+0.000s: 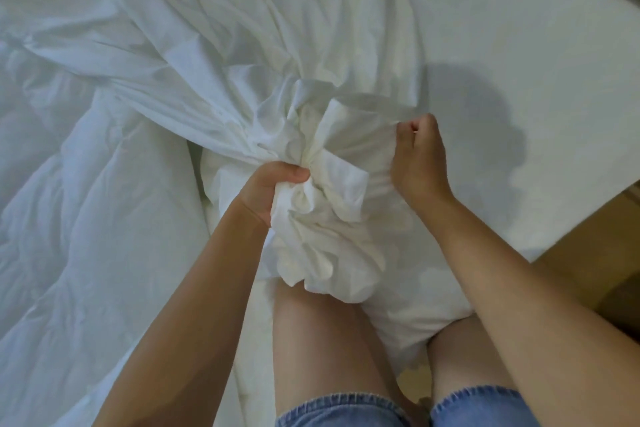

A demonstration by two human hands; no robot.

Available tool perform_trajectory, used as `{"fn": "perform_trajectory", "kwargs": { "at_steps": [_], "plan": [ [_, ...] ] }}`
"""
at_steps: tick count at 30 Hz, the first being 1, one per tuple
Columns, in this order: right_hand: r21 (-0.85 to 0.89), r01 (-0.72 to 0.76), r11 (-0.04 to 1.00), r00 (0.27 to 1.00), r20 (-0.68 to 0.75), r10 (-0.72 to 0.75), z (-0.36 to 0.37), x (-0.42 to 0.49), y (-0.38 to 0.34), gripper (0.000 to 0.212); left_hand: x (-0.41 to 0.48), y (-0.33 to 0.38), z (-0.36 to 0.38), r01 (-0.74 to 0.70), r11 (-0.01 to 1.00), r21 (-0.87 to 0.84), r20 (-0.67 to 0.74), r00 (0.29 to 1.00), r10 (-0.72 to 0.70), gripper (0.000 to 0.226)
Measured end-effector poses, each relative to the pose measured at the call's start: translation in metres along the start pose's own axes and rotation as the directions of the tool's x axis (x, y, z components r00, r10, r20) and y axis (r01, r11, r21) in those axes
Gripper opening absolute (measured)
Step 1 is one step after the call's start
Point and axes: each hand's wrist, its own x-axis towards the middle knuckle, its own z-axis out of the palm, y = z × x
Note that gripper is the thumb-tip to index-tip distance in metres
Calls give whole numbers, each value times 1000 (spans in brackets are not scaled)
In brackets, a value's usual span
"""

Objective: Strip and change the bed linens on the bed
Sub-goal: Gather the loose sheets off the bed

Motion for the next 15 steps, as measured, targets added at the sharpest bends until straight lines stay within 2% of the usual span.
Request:
{"fn": "perform_trajectory", "kwargs": {
  "at_steps": [3,5,7,8,9,11,12,13,15],
  "plan": [
    [-155,81,985,996,34,-77,-1,5,3,14,7,-3,2,23,1000,2,-58,998,-23,47],
    [-217,185,958,981,-13,-192,-2,2,-3,14,11,-6,2,5,999,-34,-114,993,-8,47],
    [-116,310,944,942,-94,-321,-3,-6,-14,27,11,-9,3,-10,1000,-27,-158,987,6,34],
    [-50,335,941,936,-101,-338,-3,-14,-20,29,11,-11,4,-11,1000,-21,-184,983,7,33],
    [-5,318,948,946,-54,-318,-2,-22,-25,30,10,-11,6,-2,1000,-13,-211,978,0,35],
    [-35,185,982,961,216,-173,3,-37,-30,34,10,-11,12,45,998,33,-259,965,-34,38],
    [-86,112,990,931,358,-74,6,-42,-31,35,10,-9,15,73,994,83,-309,950,-44,32],
    [-139,86,987,898,439,-17,9,-46,-31,35,10,-8,20,98,986,134,-400,916,-36,24],
    [-249,162,955,906,421,-44,12,-47,-35,41,8,-8,29,97,979,180,-583,812,26,23]
  ]
}}
